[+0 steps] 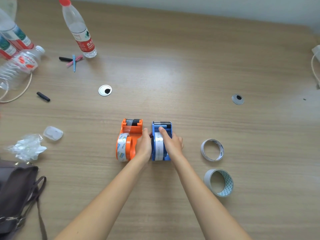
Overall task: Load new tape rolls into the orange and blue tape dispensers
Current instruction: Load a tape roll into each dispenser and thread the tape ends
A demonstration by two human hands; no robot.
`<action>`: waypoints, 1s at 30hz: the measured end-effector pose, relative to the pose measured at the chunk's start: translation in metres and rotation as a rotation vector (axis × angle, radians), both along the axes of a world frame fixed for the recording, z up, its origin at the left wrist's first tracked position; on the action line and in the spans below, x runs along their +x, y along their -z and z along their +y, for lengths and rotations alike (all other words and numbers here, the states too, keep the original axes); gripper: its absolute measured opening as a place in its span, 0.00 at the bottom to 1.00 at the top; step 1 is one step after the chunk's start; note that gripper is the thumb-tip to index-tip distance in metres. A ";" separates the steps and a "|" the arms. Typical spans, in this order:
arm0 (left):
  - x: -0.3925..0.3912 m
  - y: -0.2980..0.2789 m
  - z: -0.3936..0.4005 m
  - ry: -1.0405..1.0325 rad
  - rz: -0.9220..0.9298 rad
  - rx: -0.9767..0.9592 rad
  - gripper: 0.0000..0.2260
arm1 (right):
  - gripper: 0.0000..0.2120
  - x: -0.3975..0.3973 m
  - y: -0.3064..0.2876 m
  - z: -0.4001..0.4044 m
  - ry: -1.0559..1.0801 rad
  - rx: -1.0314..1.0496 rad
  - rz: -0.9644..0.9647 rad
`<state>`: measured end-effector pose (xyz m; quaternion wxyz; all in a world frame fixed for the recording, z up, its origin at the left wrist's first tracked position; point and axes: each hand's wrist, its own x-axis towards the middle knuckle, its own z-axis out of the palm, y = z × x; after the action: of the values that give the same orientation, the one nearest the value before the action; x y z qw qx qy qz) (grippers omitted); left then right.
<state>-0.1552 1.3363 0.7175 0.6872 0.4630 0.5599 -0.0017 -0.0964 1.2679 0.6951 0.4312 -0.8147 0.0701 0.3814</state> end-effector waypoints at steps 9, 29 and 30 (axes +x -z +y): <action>0.000 -0.002 0.005 0.040 -0.051 0.037 0.17 | 0.34 -0.001 0.002 0.006 0.010 -0.033 -0.016; -0.001 -0.010 0.013 0.138 -0.100 0.029 0.15 | 0.34 0.002 -0.006 0.010 0.052 -0.068 -0.016; -0.001 -0.019 0.012 0.148 -0.101 0.029 0.15 | 0.34 0.001 -0.010 0.009 0.058 -0.070 -0.008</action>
<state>-0.1561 1.3484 0.7360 0.7056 0.5125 0.4889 -0.0208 -0.0954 1.2773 0.7056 0.4135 -0.8284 0.1053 0.3629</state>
